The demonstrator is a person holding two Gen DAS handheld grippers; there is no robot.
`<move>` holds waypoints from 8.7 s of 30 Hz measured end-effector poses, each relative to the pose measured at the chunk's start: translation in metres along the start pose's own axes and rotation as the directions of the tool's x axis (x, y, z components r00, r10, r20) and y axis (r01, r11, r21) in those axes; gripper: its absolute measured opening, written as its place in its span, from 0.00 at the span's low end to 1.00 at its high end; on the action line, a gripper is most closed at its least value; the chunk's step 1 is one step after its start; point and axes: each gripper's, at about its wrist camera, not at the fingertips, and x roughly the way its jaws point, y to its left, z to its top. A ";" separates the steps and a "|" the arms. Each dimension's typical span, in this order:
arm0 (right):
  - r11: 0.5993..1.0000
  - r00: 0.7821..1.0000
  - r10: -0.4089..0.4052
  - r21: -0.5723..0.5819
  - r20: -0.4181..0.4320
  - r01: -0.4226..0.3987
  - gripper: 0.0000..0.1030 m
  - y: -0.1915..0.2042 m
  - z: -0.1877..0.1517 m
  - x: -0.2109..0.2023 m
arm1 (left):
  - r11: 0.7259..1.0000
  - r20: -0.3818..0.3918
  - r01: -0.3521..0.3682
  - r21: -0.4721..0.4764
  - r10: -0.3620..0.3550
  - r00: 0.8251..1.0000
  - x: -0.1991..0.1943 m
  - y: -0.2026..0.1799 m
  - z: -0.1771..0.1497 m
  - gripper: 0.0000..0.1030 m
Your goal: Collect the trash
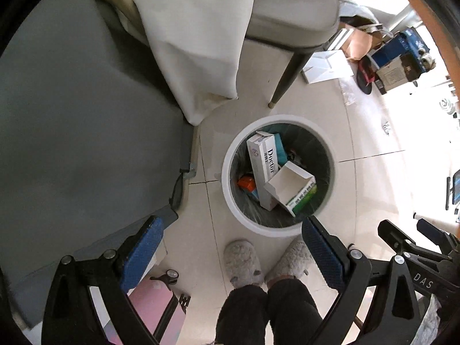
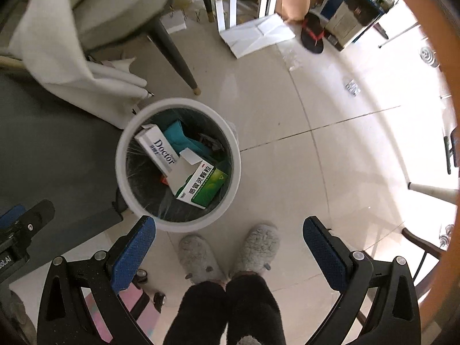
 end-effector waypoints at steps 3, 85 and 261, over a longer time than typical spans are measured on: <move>1.000 1.000 0.002 -0.016 0.025 -0.002 1.00 0.002 -0.007 -0.039 | 1.000 0.012 0.004 0.001 -0.004 1.000 -0.033 0.000 -0.007 0.96; 0.662 1.000 0.010 0.749 0.002 -0.008 0.81 -0.625 -0.053 -0.268 | 0.658 -0.005 -0.001 0.753 0.007 1.000 -0.241 -0.634 0.000 0.64; 0.879 0.890 0.430 -0.297 0.151 -0.374 1.00 -0.018 -0.178 -0.587 | 0.930 0.354 0.357 0.088 -0.364 0.862 -0.544 0.013 -0.172 0.97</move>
